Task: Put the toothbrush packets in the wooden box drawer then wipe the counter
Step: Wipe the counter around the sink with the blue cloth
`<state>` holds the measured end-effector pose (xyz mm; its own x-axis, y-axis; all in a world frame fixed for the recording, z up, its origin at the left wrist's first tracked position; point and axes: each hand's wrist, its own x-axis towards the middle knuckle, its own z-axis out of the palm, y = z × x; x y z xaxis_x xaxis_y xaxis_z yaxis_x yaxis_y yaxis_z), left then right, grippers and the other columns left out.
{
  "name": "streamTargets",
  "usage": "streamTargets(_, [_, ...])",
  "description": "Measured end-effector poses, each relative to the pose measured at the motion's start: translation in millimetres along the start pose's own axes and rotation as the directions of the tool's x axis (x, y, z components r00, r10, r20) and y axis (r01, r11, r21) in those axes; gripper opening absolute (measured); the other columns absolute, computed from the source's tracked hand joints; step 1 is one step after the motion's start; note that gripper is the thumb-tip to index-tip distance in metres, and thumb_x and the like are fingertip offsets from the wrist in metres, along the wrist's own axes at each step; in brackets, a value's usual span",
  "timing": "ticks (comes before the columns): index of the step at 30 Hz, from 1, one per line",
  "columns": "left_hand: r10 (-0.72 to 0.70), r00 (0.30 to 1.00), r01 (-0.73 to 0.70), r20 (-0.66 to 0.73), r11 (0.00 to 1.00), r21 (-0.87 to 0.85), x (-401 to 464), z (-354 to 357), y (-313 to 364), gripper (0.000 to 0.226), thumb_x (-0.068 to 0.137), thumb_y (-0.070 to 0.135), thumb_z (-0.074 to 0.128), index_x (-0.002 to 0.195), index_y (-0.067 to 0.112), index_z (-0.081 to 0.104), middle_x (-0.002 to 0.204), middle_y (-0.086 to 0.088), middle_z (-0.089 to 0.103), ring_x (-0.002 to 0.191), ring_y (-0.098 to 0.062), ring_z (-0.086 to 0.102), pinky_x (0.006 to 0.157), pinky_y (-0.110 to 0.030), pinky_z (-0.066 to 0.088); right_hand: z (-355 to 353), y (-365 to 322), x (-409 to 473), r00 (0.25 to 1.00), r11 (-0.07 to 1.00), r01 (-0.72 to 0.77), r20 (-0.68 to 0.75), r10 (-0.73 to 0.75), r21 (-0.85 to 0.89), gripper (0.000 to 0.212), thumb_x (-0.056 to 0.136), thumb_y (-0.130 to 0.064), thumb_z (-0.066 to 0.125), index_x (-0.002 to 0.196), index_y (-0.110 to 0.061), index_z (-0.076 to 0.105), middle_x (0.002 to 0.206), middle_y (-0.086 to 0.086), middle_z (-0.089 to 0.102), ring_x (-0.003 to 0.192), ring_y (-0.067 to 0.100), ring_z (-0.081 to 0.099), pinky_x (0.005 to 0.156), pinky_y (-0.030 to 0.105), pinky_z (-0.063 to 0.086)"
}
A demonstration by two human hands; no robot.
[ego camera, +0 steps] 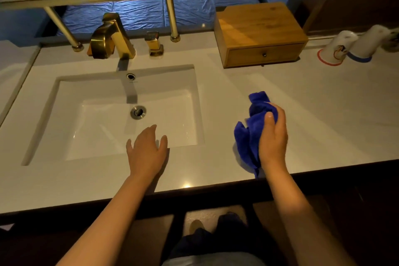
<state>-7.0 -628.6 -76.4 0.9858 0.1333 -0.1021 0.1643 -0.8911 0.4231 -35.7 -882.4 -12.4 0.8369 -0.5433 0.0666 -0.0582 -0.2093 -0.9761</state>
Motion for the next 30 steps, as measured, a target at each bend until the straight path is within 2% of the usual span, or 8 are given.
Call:
streamTargets(3, [0.019,1.0,-0.021,0.018,0.997,0.076,7.7,9.7,10.4,0.052,0.094,0.04,0.033,0.141,0.019,0.036,0.146,-0.006,0.044,0.137,-0.022,0.037,0.116,-0.05,0.004,-43.6,25.6,33.2,0.986,0.965,0.064,-0.134,-0.1,-0.254,0.036,0.095,-0.024,0.032,0.126,-0.015,0.048,0.132,0.003,0.052,0.12,0.019,0.048,0.103,0.031,0.038])
streamTargets(6, [0.004,1.0,-0.005,0.012,0.99,0.138,7.5,16.3,9.7,0.053,0.094,0.041,0.031,0.142,0.019,0.035,0.146,-0.005,0.044,0.138,-0.019,0.035,0.116,-0.049,0.001,-73.9,69.5,67.0,0.997,0.842,-0.047,-0.079,0.005,-0.538,0.046,0.097,-0.028,0.032,0.141,-0.014,0.032,0.153,0.011,0.029,0.142,0.026,0.022,0.118,0.042,0.018])
streamTargets(8, [-0.002,1.0,0.002,-0.001,0.989,0.151,6.9,16.8,9.1,0.052,0.094,0.04,0.033,0.142,0.019,0.036,0.144,-0.004,0.046,0.137,-0.019,0.037,0.116,-0.047,0.002,-80.5,92.3,79.3,0.998,0.638,-0.05,-0.01,0.066,-0.768,0.05,0.098,-0.032,0.032,0.145,-0.018,0.024,0.156,0.014,0.016,0.144,0.03,0.01,0.119,0.046,0.012])
streamTargets(10, [-0.006,1.0,0.006,-0.003,0.989,0.15,6.9,16.1,10.2,0.051,0.094,0.039,0.034,0.141,0.019,0.037,0.142,-0.004,0.048,0.135,-0.019,0.039,0.117,-0.045,0.004,-75.3,99.7,85.8,0.997,0.454,0.036,0.061,0.04,-0.89,0.055,0.096,-0.039,0.031,0.145,-0.017,0.025,0.155,0.02,0.018,0.142,0.037,0.014,0.116,0.052,0.015])
streamTargets(12, [-0.017,1.0,0.016,0.007,0.991,0.135,7.8,15.9,12.6,0.05,0.094,0.038,0.034,0.14,0.019,0.038,0.141,-0.004,0.049,0.134,-0.019,0.041,0.117,-0.044,0.008,-64.0,95.3,93.0,0.993,0.393,0.088,0.11,0.032,-0.915,0.063,0.089,-0.045,0.029,0.145,-0.015,0.026,0.153,0.022,0.022,0.139,0.041,0.019,0.112,0.054,0.019])
streamTargets(18, [-0.041,0.999,0.04,0.01,0.991,0.127,9.3,15.8,15.7,0.049,0.094,0.039,0.036,0.138,0.018,0.042,0.141,-0.005,0.051,0.13,-0.021,0.045,0.114,-0.041,0.022,-31.0,89.3,102.5,0.955,0.362,0.272,0.297,0.015,-0.892,0.064,0.089,-0.045,0.03,0.145,-0.015,0.026,0.153,0.018,0.024,0.141,0.036,0.019,0.115,0.051,0.017])
streamTargets(26, [-0.046,0.999,0.042,0.026,0.989,0.138,9.0,14.8,15.1,0.05,0.094,0.039,0.036,0.138,0.017,0.043,0.138,-0.006,0.053,0.127,-0.023,0.049,0.111,-0.041,0.029,77.1,64.3,53.6,0.79,0.49,0.571,0.603,-0.111,-0.659,0.052,0.091,-0.024,0.047,0.139,-0.008,0.037,0.148,0.015,0.036,0.138,0.033,0.032,0.113,0.045,0.024])
streamTargets(30, [-0.062,0.997,0.056,0.039,0.99,0.126,9.0,12.4,17.7,0.05,0.094,0.039,0.037,0.138,0.016,0.042,0.139,-0.007,0.052,0.127,-0.023,0.049,0.11,-0.04,0.03,116.3,56.4,30.8,0.733,0.592,0.598,0.668,-0.132,-0.54,0.04,0.092,-0.017,0.047,0.13,-0.006,0.049,0.145,0.015,0.042,0.136,0.032,0.036,0.114,0.043,0.027])
